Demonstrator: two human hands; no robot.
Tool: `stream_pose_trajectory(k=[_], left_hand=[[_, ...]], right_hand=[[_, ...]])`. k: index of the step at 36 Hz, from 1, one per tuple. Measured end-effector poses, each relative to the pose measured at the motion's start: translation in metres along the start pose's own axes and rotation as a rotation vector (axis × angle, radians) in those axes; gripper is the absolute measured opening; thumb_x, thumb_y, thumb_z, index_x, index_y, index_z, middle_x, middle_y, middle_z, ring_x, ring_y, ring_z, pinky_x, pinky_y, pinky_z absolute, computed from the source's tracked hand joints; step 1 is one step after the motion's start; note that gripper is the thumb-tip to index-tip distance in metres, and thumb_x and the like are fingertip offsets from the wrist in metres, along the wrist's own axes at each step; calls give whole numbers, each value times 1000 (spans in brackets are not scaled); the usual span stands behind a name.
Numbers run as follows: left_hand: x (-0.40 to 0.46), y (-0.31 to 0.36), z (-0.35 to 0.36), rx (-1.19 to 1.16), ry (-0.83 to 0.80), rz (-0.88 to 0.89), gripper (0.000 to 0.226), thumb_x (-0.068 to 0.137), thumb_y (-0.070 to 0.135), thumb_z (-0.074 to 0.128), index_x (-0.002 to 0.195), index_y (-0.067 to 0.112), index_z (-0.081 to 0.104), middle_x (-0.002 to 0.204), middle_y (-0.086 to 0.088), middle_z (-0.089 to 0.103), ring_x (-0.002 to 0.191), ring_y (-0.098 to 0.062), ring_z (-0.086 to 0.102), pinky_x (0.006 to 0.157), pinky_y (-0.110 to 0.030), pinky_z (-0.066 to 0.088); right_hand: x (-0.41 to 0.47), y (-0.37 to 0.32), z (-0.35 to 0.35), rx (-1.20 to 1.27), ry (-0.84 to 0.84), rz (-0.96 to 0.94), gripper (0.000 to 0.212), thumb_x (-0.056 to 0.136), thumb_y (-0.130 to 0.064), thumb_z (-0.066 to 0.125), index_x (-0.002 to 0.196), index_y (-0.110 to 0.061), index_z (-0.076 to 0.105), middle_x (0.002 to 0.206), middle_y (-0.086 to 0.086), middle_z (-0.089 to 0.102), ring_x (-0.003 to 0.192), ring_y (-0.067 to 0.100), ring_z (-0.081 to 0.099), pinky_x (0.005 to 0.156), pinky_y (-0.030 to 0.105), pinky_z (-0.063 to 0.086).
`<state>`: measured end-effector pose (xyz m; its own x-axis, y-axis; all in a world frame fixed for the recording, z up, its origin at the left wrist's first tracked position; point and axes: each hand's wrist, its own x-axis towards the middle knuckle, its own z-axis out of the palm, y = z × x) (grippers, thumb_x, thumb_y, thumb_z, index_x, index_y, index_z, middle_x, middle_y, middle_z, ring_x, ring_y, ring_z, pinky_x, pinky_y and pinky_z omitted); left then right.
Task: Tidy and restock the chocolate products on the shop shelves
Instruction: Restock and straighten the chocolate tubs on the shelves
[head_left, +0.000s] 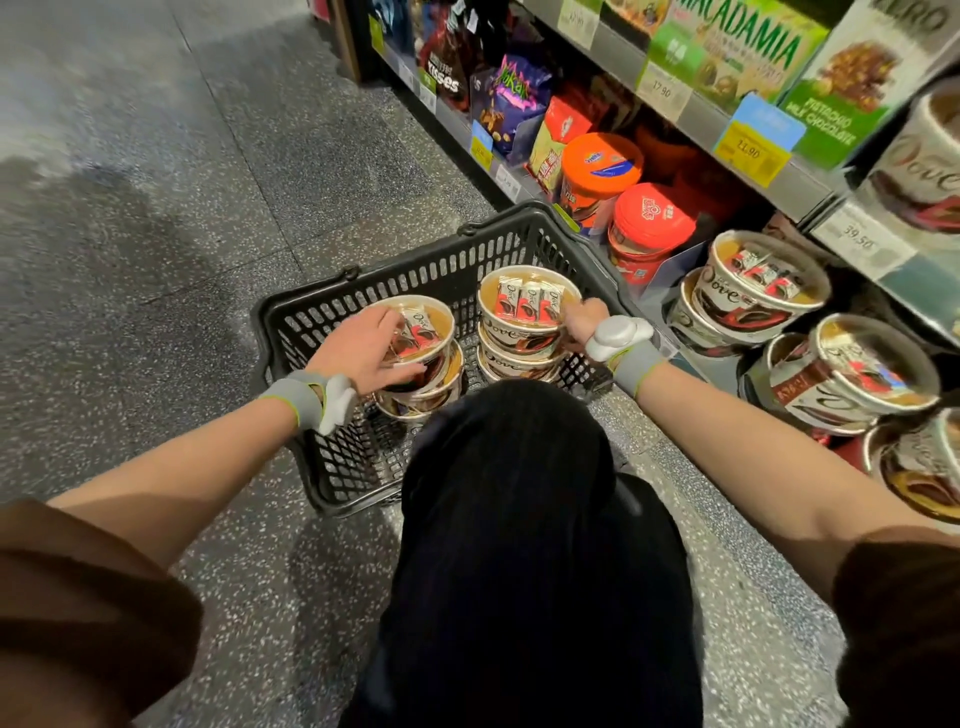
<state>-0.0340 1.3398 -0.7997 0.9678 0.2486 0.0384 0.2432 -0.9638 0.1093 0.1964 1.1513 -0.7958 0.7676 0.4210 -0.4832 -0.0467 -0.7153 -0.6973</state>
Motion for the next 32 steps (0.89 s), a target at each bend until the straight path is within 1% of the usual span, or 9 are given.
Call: stream_pose_trajectory(k=[3, 7, 12, 15, 20, 23, 27, 30, 32], left_hand=[[7, 14, -15, -66, 63, -67, 45, 92, 49, 50, 110, 7, 51, 104, -9, 57, 92, -24, 53, 81, -34, 43], [22, 24, -30, -154, 83, -106, 33, 94, 39, 49, 111, 11, 48, 104, -9, 56, 94, -28, 54, 84, -40, 45], [56, 59, -40, -193, 108, -19, 24, 91, 20, 55, 110, 5, 51, 105, -14, 56, 97, -33, 54, 86, -43, 43], [76, 90, -40, -219, 93, 55, 20, 90, 14, 55, 106, 3, 52, 101, -16, 57, 92, -33, 55, 80, -44, 44], [113, 147, -26, -241, 5, 190, 14, 88, 14, 56, 101, 7, 52, 98, -12, 57, 90, -33, 56, 81, -46, 45], [128, 177, -17, -299, -6, 239, 13, 87, 11, 54, 100, 7, 53, 96, -10, 56, 87, -26, 54, 79, -38, 41], [148, 212, -1, -314, -24, 360, 14, 83, 7, 54, 95, 0, 53, 93, -19, 56, 88, -36, 55, 77, -42, 40], [157, 231, 11, -292, -39, 380, 15, 84, 10, 55, 97, 2, 53, 99, -19, 56, 93, -35, 54, 78, -44, 42], [164, 242, 21, -290, -40, 408, 15, 85, 11, 55, 97, 3, 53, 100, -19, 55, 95, -35, 54, 78, -44, 41]], right_hand=[[-4, 6, -8, 75, 105, -16, 38, 96, -22, 46, 108, 11, 60, 100, 20, 61, 95, 33, 61, 77, 38, 43], [-25, 17, -34, 70, 241, -89, 30, 89, -14, 51, 60, -7, 56, 76, 11, 52, 74, 21, 48, 68, 29, 36], [-54, 69, -74, 172, 437, -38, 21, 78, -14, 52, 67, 1, 62, 67, 13, 50, 68, 18, 45, 62, 32, 42], [-75, 99, -97, 199, 501, 5, 26, 83, -9, 50, 68, 7, 63, 65, 14, 45, 67, 18, 42, 53, 27, 34], [-95, 161, -123, 267, 592, 101, 24, 79, -15, 51, 61, -3, 61, 64, 16, 53, 66, 24, 51, 60, 31, 38], [-108, 183, -133, 266, 633, 160, 27, 86, -12, 51, 74, 8, 65, 69, 15, 56, 69, 23, 55, 61, 32, 43], [-112, 209, -143, 324, 683, 241, 22, 81, -17, 59, 75, 1, 70, 74, 17, 67, 75, 32, 65, 79, 46, 55], [-109, 223, -147, 314, 730, 291, 20, 86, -15, 57, 88, 0, 70, 90, 16, 66, 87, 28, 61, 87, 40, 50], [-108, 231, -151, 332, 767, 284, 20, 88, -15, 55, 71, -9, 62, 85, 12, 60, 81, 21, 53, 84, 35, 49]])
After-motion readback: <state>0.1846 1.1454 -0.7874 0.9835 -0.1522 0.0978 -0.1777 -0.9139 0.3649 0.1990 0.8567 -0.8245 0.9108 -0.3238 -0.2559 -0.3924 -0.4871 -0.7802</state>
